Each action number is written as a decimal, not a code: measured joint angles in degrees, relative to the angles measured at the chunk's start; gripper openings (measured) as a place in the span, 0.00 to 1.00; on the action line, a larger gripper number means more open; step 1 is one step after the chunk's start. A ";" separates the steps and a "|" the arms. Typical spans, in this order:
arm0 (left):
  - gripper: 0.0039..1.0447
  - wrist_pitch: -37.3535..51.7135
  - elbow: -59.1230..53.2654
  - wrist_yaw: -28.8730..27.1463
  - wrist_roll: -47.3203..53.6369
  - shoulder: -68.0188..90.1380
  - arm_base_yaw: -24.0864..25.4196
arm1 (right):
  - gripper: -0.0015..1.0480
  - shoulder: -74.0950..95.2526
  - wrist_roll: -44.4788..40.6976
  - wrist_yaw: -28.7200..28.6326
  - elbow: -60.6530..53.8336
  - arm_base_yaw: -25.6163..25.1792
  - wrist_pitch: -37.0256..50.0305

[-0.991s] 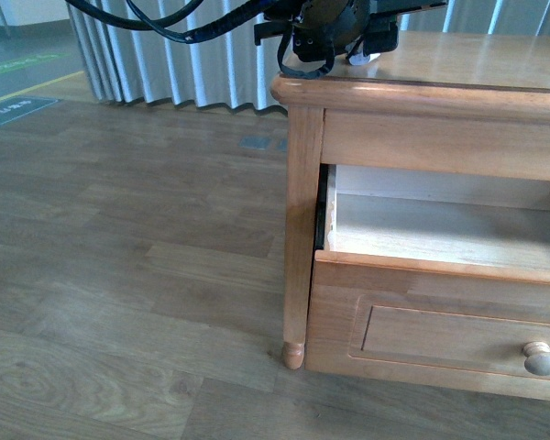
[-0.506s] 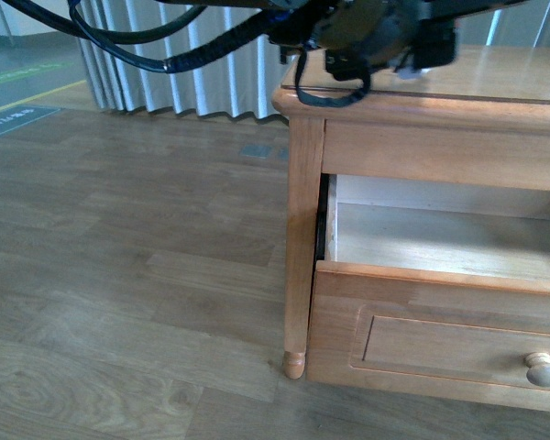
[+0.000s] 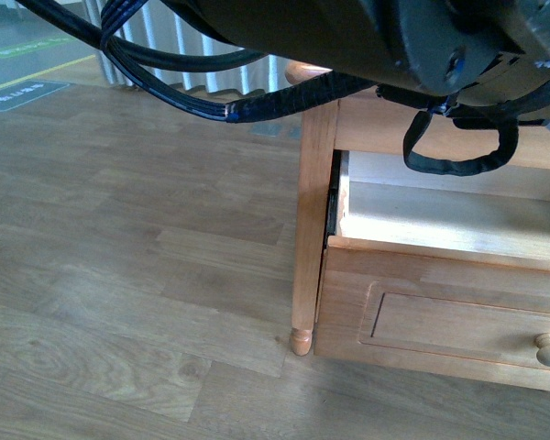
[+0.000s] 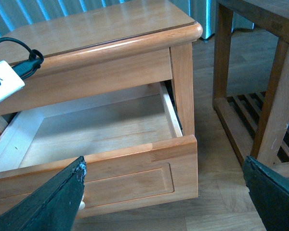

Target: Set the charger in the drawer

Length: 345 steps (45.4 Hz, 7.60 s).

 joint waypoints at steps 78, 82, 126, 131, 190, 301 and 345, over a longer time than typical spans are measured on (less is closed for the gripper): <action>0.94 -22.21 -44.57 -21.27 -9.16 -71.65 26.69 | 0.92 0.00 0.02 -0.02 0.00 0.00 0.00; 0.94 -27.82 -46.93 -20.33 -10.54 -79.71 30.91 | 0.92 0.00 0.02 -0.02 0.00 0.00 0.00; 0.04 -23.80 -70.86 -3.76 13.68 -107.58 44.37 | 0.92 0.00 0.02 -0.02 0.00 0.00 0.00; 0.04 -23.58 -71.80 -3.76 13.79 -108.37 44.37 | 0.92 0.00 0.02 -0.02 0.00 0.00 0.00; 0.42 -23.04 -75.47 -3.74 13.86 -112.08 44.37 | 0.92 1.92 -16.66 7.65 -3.34 5.29 11.34; 0.94 -23.04 -75.47 -3.74 13.92 -112.17 44.37 | 0.92 39.58 -7.28 20.26 13.60 32.26 16.59; 0.94 -23.04 -75.47 -3.76 13.92 -112.19 44.37 | 0.02 10.88 -6.47 27.65 -3.82 37.33 23.91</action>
